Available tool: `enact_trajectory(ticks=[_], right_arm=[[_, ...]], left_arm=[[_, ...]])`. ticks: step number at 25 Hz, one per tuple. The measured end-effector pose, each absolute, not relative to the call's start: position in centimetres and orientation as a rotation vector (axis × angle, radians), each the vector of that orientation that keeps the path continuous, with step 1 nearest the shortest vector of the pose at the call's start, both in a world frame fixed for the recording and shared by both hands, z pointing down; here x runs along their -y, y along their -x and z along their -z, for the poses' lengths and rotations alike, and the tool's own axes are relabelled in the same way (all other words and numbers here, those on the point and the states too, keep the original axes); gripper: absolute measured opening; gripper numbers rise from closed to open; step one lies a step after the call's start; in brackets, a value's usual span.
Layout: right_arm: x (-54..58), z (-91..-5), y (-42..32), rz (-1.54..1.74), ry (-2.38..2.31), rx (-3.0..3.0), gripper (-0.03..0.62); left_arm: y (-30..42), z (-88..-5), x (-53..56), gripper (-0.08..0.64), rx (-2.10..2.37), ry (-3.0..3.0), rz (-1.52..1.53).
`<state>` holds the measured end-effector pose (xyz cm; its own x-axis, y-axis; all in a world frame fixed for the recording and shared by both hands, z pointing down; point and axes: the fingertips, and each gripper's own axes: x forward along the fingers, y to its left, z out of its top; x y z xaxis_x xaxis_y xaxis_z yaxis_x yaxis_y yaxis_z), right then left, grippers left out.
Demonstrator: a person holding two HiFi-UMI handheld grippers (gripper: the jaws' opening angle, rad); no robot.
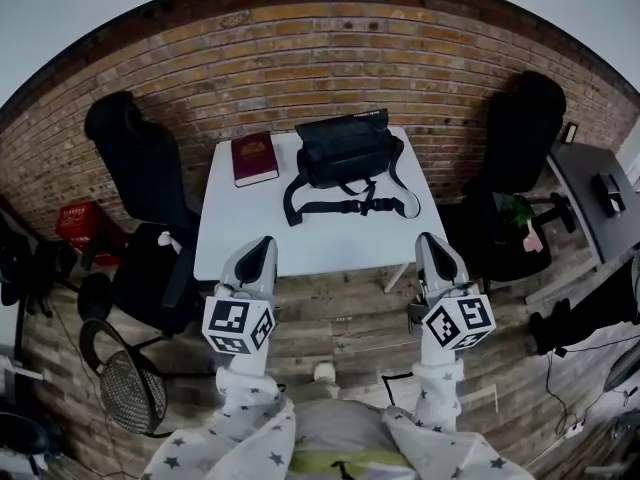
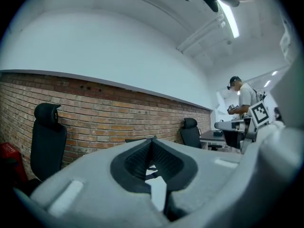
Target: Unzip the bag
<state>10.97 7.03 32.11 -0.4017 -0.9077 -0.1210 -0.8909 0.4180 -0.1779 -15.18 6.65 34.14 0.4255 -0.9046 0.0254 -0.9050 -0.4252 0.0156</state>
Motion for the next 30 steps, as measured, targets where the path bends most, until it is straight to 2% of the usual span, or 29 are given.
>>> enact_trajectory(ticks=[19, 26, 30], right_arm=[[6.7, -36.5, -8.1, 0.264, 1.533, -2.565, 0.012], [15.2, -38.1, -7.4, 0.354, 1.458, -2.631, 0.051], [19.0, -39.4, -6.1, 0.416, 1.391, -2.688, 0.089]], left_arm=[[15.5, -37.9, 5.5, -0.002, 1.594, -2.564, -0.079], [15.6, -38.7, 12.6, -0.002, 1.612, -2.493, -0.086], [15.5, -39.6, 16.0, 0.034, 1.617, -2.448, -0.097]])
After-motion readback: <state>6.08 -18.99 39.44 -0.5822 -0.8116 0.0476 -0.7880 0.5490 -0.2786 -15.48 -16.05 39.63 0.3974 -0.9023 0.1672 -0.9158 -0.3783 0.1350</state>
